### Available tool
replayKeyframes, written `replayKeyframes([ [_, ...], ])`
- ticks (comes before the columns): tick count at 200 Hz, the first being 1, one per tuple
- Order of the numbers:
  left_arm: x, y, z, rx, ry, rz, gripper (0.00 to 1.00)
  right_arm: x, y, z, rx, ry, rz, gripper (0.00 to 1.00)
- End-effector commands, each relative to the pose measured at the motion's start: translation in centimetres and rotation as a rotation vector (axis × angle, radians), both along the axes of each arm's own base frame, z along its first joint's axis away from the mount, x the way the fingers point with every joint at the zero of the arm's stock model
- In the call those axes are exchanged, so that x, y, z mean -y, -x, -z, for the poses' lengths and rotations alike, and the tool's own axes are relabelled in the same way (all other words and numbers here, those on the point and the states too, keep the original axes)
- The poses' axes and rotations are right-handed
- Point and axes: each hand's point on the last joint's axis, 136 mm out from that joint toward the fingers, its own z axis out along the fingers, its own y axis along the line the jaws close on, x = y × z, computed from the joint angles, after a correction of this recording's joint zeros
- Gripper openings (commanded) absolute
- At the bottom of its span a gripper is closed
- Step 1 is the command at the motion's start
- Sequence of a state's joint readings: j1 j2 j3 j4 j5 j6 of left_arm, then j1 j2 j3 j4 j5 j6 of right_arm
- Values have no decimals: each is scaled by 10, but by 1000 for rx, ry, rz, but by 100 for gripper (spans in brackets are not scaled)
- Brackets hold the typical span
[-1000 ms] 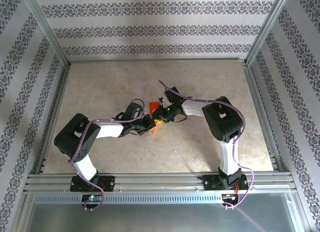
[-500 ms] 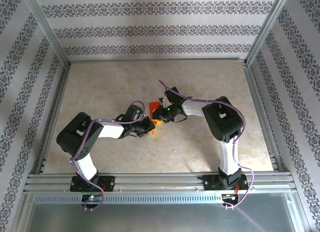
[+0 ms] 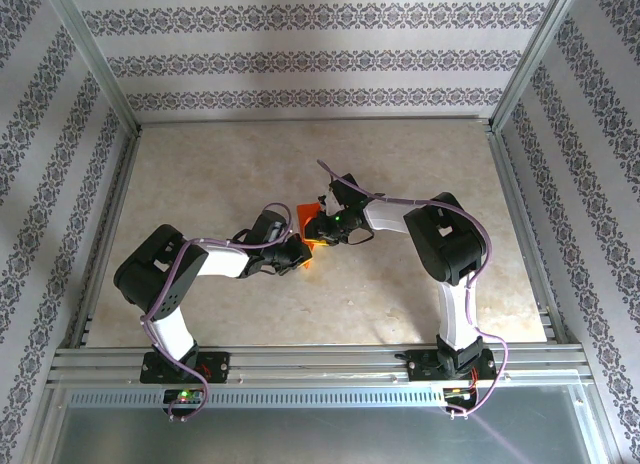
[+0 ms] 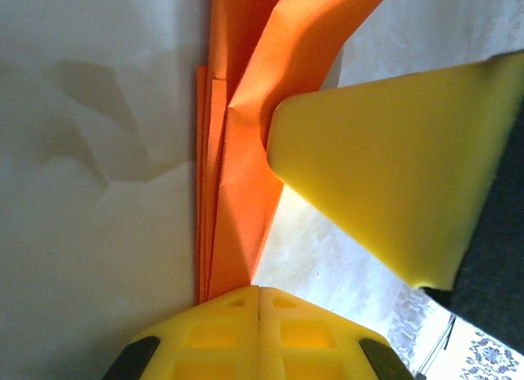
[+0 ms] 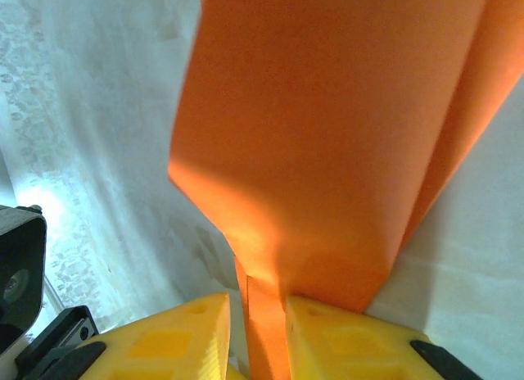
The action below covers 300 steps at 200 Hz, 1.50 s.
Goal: Fold a paper plane with a square sheet of paper (pick it up from the middle)
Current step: Fold the wing for the fifth time at the center of the table.
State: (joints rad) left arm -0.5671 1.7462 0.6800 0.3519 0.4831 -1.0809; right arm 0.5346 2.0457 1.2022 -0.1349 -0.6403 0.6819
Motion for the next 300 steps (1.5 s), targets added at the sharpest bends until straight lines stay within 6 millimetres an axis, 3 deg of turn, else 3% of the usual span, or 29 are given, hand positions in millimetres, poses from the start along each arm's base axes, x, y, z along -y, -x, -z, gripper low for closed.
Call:
replayKeyframes([
  [1,2,11,11,-28,-26,22,4,22,6,44,-61,136,49,28],
  [85,-10,37,21,-80,-182,58,3,33,7,57,-94,200,88,28],
  [170,-14,62,10,-76,-230,85,4,37,7,59,-96,215,109,28],
  [218,-24,26,-38,82,-191,-33,4,39,4,48,-104,192,207,28],
  [262,-14,-7,-46,128,-135,-84,4,41,4,40,-129,153,333,28],
  [300,-10,-25,-37,132,-158,-104,2,41,3,36,-127,145,351,28],
])
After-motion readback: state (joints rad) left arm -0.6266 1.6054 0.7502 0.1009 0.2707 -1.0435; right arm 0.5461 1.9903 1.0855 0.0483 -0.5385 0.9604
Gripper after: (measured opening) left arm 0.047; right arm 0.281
